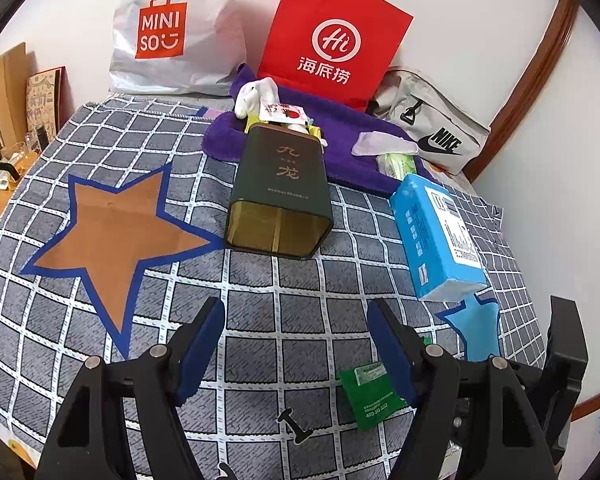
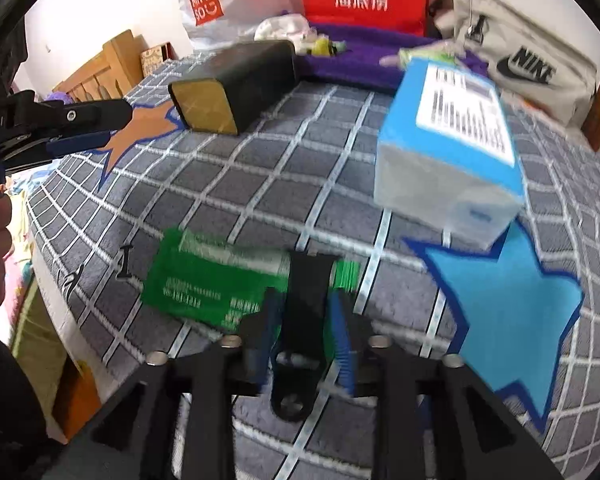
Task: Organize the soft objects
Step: 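Reach the right tool to the green packet's black strap while the left tool moves back over the bed, then lower the left tool onto the green snack packet and close on its end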
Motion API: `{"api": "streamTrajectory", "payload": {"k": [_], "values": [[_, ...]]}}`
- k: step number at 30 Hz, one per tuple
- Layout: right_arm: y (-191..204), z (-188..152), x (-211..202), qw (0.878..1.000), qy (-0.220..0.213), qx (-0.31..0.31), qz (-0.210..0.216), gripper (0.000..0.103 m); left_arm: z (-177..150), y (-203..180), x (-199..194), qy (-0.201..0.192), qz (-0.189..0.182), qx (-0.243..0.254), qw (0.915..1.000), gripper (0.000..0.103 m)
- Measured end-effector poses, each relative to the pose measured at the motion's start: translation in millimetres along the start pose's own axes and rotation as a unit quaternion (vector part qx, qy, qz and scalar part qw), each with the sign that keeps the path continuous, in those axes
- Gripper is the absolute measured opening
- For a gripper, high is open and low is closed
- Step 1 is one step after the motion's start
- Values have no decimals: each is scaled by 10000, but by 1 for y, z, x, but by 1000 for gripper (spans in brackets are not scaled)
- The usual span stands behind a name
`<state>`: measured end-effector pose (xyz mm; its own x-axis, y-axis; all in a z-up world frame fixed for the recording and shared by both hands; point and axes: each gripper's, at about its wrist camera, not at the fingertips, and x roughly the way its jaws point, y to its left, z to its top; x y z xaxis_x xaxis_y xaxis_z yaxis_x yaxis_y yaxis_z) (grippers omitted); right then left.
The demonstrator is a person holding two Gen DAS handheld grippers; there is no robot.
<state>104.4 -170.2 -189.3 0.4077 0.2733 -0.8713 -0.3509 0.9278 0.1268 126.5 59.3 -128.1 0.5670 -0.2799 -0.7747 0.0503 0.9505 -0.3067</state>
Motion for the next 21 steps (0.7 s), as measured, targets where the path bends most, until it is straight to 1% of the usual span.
{"api": "streamTrajectory", "payload": {"k": [1,3,5,7,8,11,14,16,21], "values": [[1,-1,-1,10000,-29,-21,12,36,0,0,1,15,-6,14,10000,72],[6,-4,0,9998,-74,-143,-104,36,-1,-2,4,59,9,37,10000,72],[10,-7,1,9993,-200,-262,-175,35,-2,-4,4,85,-6,83,9999,72],[10,-8,1,9990,-296,-304,-118,27,-3,-8,6,129,10,202,9997,72],[7,-8,1,9989,-328,-289,-146,21,-4,-10,8,153,35,263,9995,72],[-1,-5,0,9993,-307,-182,71,20,-9,-16,17,311,5,403,9987,72],[-7,-4,-9,9991,-399,-167,-9,20,-15,-27,30,534,31,698,9961,72],[-15,-5,-18,9988,-484,-73,30,20,-19,-37,40,669,57,931,9934,72],[-45,-8,-32,9978,-596,199,-209,20,-24,-63,59,892,-246,1283,9874,72]]}}
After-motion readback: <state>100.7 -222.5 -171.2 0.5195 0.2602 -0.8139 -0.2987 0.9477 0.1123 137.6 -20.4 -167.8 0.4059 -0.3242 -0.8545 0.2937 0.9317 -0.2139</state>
